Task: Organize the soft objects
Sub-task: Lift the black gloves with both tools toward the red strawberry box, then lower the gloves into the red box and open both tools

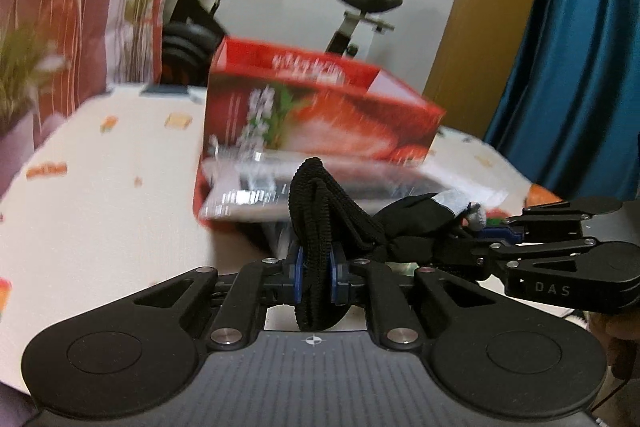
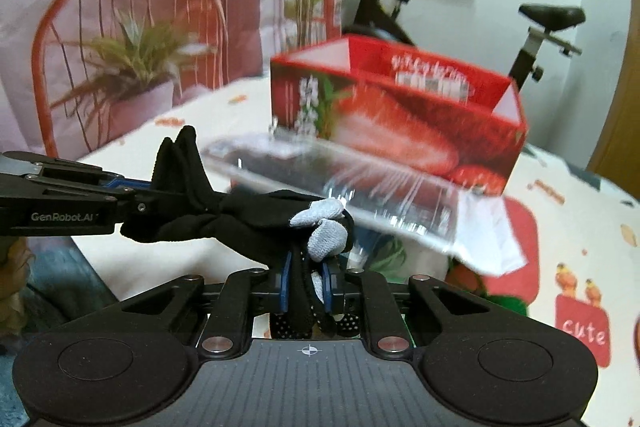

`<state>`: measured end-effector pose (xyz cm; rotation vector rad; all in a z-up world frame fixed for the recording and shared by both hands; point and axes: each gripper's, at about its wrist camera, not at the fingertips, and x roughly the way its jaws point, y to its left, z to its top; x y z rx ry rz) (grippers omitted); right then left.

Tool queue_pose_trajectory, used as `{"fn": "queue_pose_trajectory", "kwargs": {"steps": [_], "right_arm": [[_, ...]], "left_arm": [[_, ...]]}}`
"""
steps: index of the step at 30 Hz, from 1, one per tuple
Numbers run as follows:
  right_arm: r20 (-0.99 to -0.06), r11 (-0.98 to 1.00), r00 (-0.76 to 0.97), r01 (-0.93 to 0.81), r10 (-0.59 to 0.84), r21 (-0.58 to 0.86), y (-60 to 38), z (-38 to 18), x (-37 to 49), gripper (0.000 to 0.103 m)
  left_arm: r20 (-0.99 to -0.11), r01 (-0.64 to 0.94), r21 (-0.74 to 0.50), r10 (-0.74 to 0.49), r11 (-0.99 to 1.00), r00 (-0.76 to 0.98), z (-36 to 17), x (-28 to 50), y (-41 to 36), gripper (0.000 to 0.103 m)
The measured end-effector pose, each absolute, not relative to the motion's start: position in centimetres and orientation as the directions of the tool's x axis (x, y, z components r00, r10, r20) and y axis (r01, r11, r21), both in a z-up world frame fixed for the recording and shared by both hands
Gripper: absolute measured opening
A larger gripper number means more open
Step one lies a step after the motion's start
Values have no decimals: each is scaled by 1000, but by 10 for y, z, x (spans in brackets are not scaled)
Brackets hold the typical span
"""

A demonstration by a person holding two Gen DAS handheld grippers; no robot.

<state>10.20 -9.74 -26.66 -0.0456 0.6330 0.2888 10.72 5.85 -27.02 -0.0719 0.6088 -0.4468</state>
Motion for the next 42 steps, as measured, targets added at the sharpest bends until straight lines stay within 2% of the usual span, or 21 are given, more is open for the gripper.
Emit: {"fn": "queue_pose_trajectory", "kwargs": {"steps": [7, 15, 24, 33, 36, 42], "right_arm": [[-504, 961, 830, -278, 238, -5, -108, -223, 99, 14], [-474, 963, 854, -267, 215, -44, -126, -181, 127, 14], [-487, 966, 851, -255, 198, -52, -153, -155, 198, 14], [-537, 968, 820, -249, 197, -25, -168, -154, 286, 14], [-571, 966, 795, -257, 205, -10, -169, -166, 314, 14], [-672, 965, 707, -260, 220, 43, -177, -204, 362, 14]], "left_arm": [[-454, 410, -179, -445, 894, 772, -224, 104, 51, 14], [-451, 414, -212, -465, 885, 762, -191, 135, 37, 14], [-505, 413, -185, -447, 892, 738, -166, 200, 16, 14], [-562, 392, -178, -420, 903, 712, -157, 283, -3, 14], [-594, 374, -176, -401, 911, 697, -166, 308, -8, 14], [-711, 340, -190, -367, 921, 599, -206, 351, -16, 15]]}}
